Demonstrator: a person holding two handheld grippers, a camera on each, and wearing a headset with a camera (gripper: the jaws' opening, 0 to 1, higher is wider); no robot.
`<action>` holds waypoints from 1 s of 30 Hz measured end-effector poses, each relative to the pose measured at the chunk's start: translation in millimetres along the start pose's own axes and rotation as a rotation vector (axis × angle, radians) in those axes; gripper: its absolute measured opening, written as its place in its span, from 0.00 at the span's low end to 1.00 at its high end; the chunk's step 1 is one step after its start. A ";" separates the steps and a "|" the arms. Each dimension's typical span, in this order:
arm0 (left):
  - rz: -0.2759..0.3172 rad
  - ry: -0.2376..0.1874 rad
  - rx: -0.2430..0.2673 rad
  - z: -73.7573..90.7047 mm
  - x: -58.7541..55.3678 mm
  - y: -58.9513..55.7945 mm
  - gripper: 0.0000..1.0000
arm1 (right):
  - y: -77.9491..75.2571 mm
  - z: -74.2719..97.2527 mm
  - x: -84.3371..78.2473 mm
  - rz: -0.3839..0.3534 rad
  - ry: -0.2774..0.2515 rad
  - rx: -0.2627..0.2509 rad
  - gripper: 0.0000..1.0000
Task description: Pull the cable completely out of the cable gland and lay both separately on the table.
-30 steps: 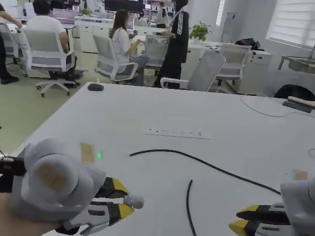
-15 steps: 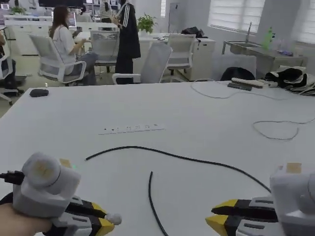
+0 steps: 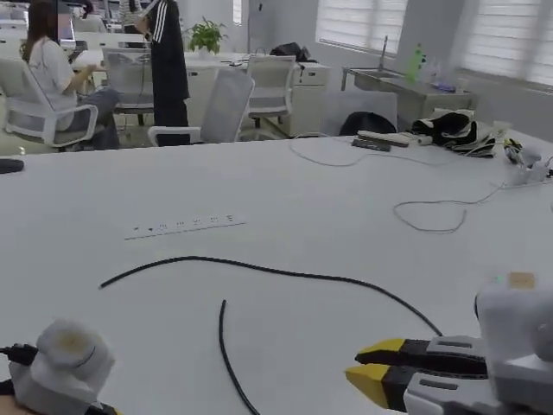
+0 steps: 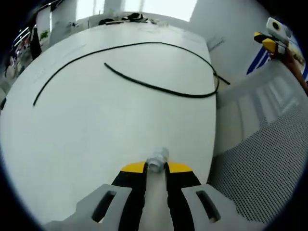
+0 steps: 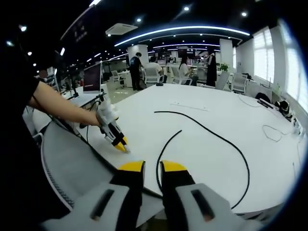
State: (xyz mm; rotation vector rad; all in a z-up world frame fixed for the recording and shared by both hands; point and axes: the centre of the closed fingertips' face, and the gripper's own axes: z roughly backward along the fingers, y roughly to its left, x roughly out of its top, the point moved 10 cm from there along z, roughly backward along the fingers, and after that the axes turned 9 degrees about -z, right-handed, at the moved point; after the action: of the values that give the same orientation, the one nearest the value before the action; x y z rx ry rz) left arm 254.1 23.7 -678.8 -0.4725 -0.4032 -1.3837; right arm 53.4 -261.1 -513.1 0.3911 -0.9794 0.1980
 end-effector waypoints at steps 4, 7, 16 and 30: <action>0.051 -0.049 0.004 1.2 1.8 0.6 0.17 | 1.7 -6.4 3.3 0.008 0.015 0.008 0.12; 0.039 -0.047 0.040 7.6 2.8 0.6 0.28 | 3.3 -12.1 5.9 0.019 0.035 0.011 0.12; 0.089 -0.168 0.015 81.9 21.1 -20.0 0.46 | 14.6 -37.9 5.7 0.067 0.140 0.099 0.17; 0.206 -0.419 0.146 196.9 -6.2 -83.8 0.50 | 24.7 -60.7 -6.9 0.050 0.302 0.223 0.28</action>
State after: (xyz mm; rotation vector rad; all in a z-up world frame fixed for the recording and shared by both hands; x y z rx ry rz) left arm 171.0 125.1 -509.6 -0.6654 -0.7688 -1.0438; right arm 87.9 -213.7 -543.2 0.5245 -0.6713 0.4024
